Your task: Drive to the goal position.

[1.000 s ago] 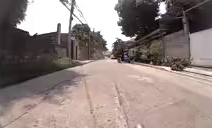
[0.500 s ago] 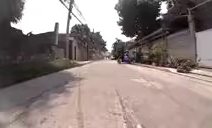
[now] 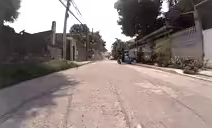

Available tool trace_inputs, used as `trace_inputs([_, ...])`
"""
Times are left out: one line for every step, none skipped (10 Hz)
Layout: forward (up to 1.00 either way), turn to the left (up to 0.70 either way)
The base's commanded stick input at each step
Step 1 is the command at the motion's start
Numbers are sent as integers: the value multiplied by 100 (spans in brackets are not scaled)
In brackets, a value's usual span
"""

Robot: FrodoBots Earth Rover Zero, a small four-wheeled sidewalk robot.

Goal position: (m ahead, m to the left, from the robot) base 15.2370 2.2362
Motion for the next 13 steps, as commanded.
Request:
trace_inputs([100,3])
trace_inputs([100,3])
trace_inputs([100,3])
trace_inputs([100,3])
trace_inputs([100,3])
trace_inputs([100,3])
trace_inputs([100,3])
trace_inputs([100,3])
trace_inputs([100,3])
trace_inputs([100,3])
trace_inputs([100,3])
trace_inputs([100,3])
trace_inputs([100,3])
